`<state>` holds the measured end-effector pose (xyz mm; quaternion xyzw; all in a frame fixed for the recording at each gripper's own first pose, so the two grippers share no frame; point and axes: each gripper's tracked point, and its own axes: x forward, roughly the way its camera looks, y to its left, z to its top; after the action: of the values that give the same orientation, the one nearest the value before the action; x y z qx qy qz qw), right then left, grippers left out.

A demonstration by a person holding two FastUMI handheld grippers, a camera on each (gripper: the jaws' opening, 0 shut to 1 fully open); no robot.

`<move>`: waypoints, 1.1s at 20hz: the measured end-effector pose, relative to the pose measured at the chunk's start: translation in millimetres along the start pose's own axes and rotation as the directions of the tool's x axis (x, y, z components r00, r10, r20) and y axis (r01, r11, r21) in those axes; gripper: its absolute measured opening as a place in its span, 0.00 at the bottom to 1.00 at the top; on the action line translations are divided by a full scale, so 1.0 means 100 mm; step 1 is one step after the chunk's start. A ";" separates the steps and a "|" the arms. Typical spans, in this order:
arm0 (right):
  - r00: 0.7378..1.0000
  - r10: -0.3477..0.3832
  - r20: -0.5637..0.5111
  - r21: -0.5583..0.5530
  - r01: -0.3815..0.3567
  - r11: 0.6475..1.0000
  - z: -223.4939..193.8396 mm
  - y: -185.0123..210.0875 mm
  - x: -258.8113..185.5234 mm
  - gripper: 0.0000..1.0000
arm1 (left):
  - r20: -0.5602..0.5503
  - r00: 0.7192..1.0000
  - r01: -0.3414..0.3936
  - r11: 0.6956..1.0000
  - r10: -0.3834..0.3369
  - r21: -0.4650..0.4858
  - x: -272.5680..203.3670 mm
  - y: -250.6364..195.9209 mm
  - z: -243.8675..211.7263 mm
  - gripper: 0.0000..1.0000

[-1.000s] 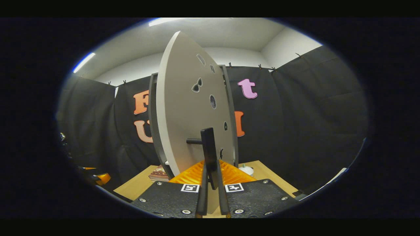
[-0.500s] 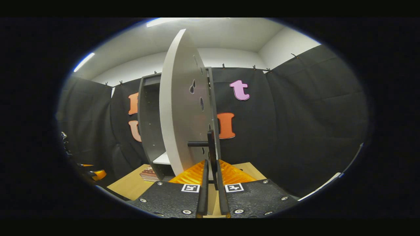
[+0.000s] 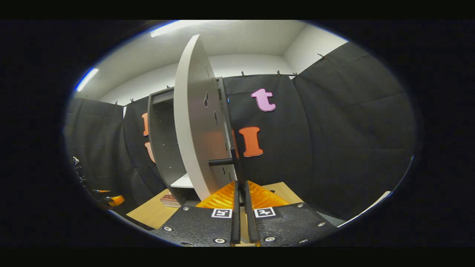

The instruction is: Open the cabinet door with the right hand, grasp the bottle in the cabinet with the left hand and place it on the coaster, then close the cabinet door with the right hand.

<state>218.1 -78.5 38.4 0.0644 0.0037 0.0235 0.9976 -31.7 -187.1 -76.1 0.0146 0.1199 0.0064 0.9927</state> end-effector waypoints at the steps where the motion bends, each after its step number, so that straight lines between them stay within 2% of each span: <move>1: 1.000 -0.004 0.001 -0.007 0.004 1.000 0.00 -0.03 -0.01 0.00 | 0.005 1.000 0.003 1.000 -0.003 -0.001 0.00 -0.02 0.02 0.98; 2: 1.000 -0.014 0.005 -0.022 0.015 1.000 0.01 -0.05 -0.03 0.00 | 0.008 1.000 0.009 1.000 -0.009 0.002 0.00 -0.05 0.03 0.98; 3: 1.000 -0.027 0.013 -0.032 0.027 0.999 0.01 -0.07 -0.04 0.08 | 0.011 1.000 0.013 1.000 -0.013 0.001 0.01 -0.08 0.05 0.98; 5: 0.999 -0.031 0.036 -0.036 0.032 0.999 0.03 -0.07 -0.05 0.07 | 0.020 1.000 0.023 1.000 -0.023 -0.003 0.05 -0.14 0.08 0.98; 6: 0.998 -0.023 0.050 -0.026 0.024 0.999 0.06 -0.02 -0.08 0.00 | 0.022 0.999 0.032 0.999 -0.032 -0.002 0.08 -0.19 0.10 0.98; 7: 0.998 -0.026 0.063 -0.024 0.028 0.999 0.09 0.00 -0.09 0.08 | 0.024 0.999 0.039 0.999 -0.039 0.000 0.13 -0.22 0.11 0.98; 9: 0.997 -0.012 0.071 -0.040 0.015 0.999 0.10 0.05 -0.11 0.08 | 0.029 0.998 0.057 0.998 -0.057 -0.003 0.24 -0.30 0.14 0.98; 10: 0.997 -0.003 0.079 -0.051 0.007 0.999 0.12 0.08 -0.13 0.00 | 0.033 0.997 0.068 0.998 -0.068 -0.003 0.31 -0.37 0.16 0.98; 11: 0.996 0.011 0.087 -0.057 -0.006 0.998 0.14 0.11 -0.14 0.00 | 0.040 0.996 0.080 0.997 -0.080 -0.002 0.39 -0.43 0.20 0.98; 12: 0.995 0.025 0.092 -0.061 -0.020 0.998 0.15 0.15 -0.15 0.08 | 0.044 0.995 0.092 0.996 -0.092 0.000 0.49 -0.51 0.24 0.98; 14: 0.994 0.037 0.099 -0.072 -0.030 0.997 0.15 0.22 -0.15 0.08 | 0.063 0.990 0.124 0.992 -0.123 0.000 0.70 -0.71 0.34 0.98; 15: 0.994 0.045 0.101 -0.076 -0.037 0.996 0.16 0.25 -0.14 0.10 | 0.073 0.987 0.140 0.990 -0.140 0.003 0.82 -0.80 0.37 0.94; 16: 0.994 0.047 0.101 -0.080 -0.039 0.996 0.15 0.30 -0.15 0.10 | 0.082 0.984 0.156 0.988 -0.156 0.003 0.93 -0.91 0.42 0.98; 18: 0.992 0.060 0.112 -0.085 -0.051 0.995 0.15 0.36 -0.13 0.09 | 0.087 0.978 0.192 0.981 -0.192 0.002 1.17 -1.13 0.48 0.98; 19: 0.992 0.063 0.107 -0.087 -0.054 0.995 0.12 0.37 -0.08 0.23 | 0.092 0.974 0.209 0.978 -0.208 0.002 1.30 -1.24 0.53 0.98; 22: 0.996 0.058 0.073 -0.088 -0.051 0.995 0.04 0.42 -0.06 0.28 | 0.116 0.962 0.248 0.969 -0.248 0.015 1.70 -1.58 0.68 0.98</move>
<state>210.3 -37.7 47.5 0.0222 -0.0368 0.0483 0.9979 151.2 -343.8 -54.9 0.0000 0.0626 -0.1188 0.9909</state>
